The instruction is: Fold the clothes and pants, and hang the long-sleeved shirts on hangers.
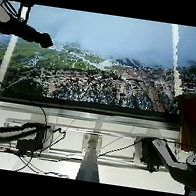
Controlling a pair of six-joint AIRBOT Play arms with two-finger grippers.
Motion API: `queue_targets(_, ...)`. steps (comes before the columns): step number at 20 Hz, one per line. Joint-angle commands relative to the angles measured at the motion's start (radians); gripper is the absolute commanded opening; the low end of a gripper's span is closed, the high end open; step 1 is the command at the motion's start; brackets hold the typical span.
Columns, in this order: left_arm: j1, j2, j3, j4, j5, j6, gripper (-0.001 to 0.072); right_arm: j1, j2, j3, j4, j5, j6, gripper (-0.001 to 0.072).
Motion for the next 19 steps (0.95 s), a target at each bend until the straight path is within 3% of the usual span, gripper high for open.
queue_targets(1, 0.0, 0.0, 0.0, 0.0, 0.0, 0.0, 0.07, -0.018, 0.0, 0.0, 0.137, -0.029, 0.003, 0.0407)
queue_targets(3, 0.0, 0.0, 0.0, 0.0, 0.0, 0.0, 0.07, 0.008, -0.009, 0.0, 0.309, -0.032, -0.019, 0.0008)
queue_targets(5, 0.0, 0.0, 0.0, 0.0, 0.0, 0.0, 0.07, 0.108, -0.016, 0.0, 0.439, -0.034, -0.08, 0.0012)
queue_targets(7, 0.0, 0.0, 0.0, 0.0, 0.0, 0.0, 0.07, 0.282, -0.016, 0.0, 0.449, -0.034, -0.109, 0.0011)
queue_targets(14, 0.0, 0.0, 0.0, 0.0, 0.0, 0.0, 0.07, 1.048, -0.024, 0.0, 0.234, -0.103, -0.13, 0.0011)
queue_targets(19, 0.0, 0.0, 0.0, 0.0, 0.0, 0.0, 0.07, 1.332, -0.072, 0.0, -0.062, -0.101, -0.12, 0.0011)
